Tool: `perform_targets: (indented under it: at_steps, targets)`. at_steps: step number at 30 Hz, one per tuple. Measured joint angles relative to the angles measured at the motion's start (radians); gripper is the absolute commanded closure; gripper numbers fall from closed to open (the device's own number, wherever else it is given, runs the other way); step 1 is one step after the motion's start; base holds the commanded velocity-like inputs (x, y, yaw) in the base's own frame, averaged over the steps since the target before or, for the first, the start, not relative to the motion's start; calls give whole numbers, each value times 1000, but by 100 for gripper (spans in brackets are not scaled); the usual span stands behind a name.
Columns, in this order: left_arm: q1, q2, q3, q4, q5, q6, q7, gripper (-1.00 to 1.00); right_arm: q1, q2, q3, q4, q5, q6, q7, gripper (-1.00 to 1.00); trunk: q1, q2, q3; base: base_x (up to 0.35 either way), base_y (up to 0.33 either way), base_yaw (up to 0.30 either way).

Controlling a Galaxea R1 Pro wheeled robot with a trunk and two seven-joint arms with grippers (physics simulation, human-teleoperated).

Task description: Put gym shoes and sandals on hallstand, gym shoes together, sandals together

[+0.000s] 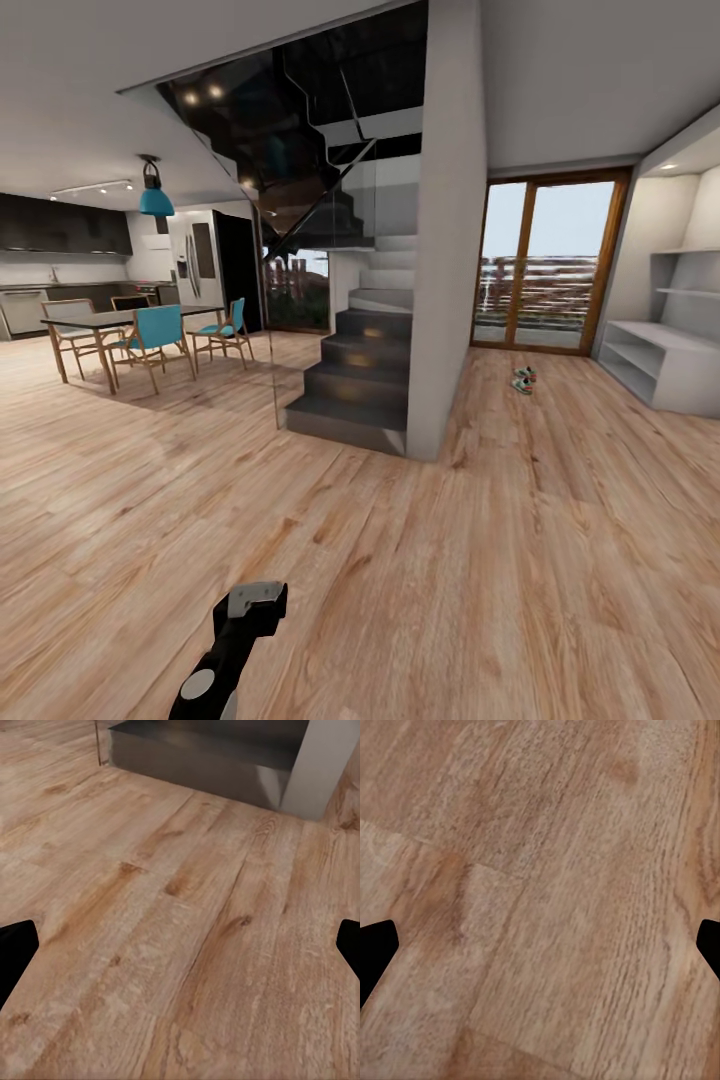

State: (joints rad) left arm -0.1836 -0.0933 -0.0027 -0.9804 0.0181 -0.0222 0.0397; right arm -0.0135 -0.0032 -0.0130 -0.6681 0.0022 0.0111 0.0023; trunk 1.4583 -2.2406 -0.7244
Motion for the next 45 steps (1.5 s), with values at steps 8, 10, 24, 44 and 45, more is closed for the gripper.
perform_targets:
  at_steps: [8,10,24,44,45]
  targets:
    - [0,-5,0,0,0,0,0,-100,0,0,0,0,0,0,0,-100,0,0,0,150,0,3]
    - [0,-5,0,0,0,0,0,-100,0,0,0,0,0,0,0,-100,0,0,0,43,0,0]
    - [0,-6,0,0,0,0,0,-100,0,0,0,0,0,0,-1,-100,0,0,0,75,41,0]
    - [0,-6,-7,0,0,0,-1,-100,0,0,0,0,-1,0,-1,-100,0,0,0,125,5,0]
    - [0,-6,-7,0,0,0,-1,-100,0,0,0,0,0,0,-1,-100,0,0,0,8,0,0]
